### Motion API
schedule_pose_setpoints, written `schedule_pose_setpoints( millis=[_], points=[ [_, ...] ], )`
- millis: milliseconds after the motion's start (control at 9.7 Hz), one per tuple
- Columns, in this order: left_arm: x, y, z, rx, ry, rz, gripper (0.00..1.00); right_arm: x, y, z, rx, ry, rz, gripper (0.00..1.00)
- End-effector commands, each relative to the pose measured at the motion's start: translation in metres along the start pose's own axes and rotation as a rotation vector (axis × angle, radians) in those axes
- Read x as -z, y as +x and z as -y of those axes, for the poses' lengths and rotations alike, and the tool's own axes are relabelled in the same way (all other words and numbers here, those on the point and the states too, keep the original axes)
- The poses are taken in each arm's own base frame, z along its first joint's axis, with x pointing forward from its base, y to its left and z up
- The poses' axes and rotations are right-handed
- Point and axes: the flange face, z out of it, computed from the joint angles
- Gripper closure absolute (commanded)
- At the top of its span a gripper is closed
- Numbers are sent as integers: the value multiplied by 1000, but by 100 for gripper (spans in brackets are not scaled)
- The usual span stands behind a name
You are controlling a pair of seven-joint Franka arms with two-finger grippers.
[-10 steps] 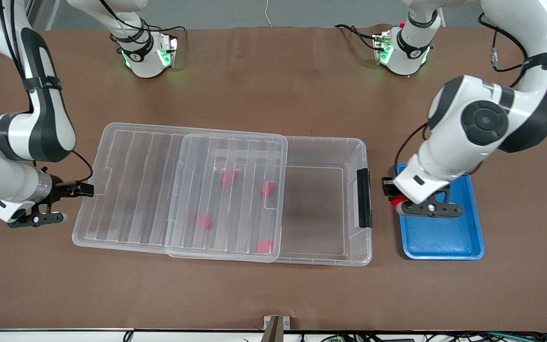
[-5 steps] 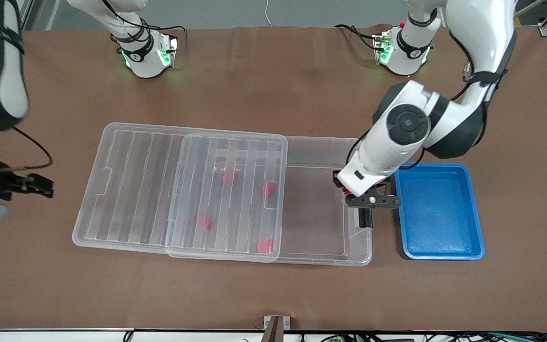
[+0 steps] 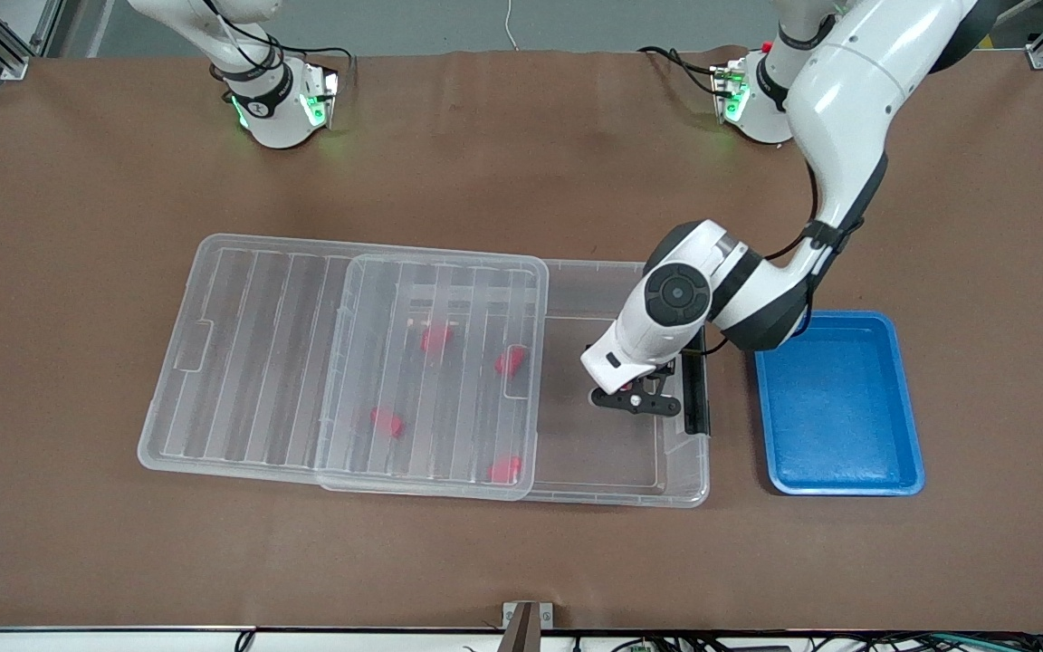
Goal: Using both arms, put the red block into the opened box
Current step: 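Carry the red block with the left gripper over the opened box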
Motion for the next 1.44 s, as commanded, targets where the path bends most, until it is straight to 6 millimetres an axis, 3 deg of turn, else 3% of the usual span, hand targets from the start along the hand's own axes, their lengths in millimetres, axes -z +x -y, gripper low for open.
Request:
schedule_pose_setpoints(
  millis=[0,309,515,722,825,928,1031,1134,1237,1340],
  points=[
    [-47,-1,-3,-5,-9,24,100,-8,-8,1,-19,10,13,0],
    [-71,-4,-5,-7,-13,48,100,-7,-14,3,-16,12,19,0],
    [-81,-5,-9,-12,-16,45,99,-2,-32,2,-13,18,18,0],
    [-93,-4,-2,-6,8,44,90,-3,-41,5,-12,19,23,0],
    [-94,-6,-7,-15,17,40,54,-5,-41,6,-10,19,25,0],
    [-95,-3,0,-11,27,38,1,-7,-39,7,-4,18,29,0],
    [-87,-3,-5,-15,25,25,0,-9,-36,8,23,19,31,0],
    [-57,4,-7,-8,22,-19,0,-25,-27,14,100,17,42,0],
    [-24,13,-2,20,19,-63,0,-56,-12,12,152,15,64,12],
    [19,17,-1,27,13,-121,0,-86,5,8,229,19,74,37]
  ],
)
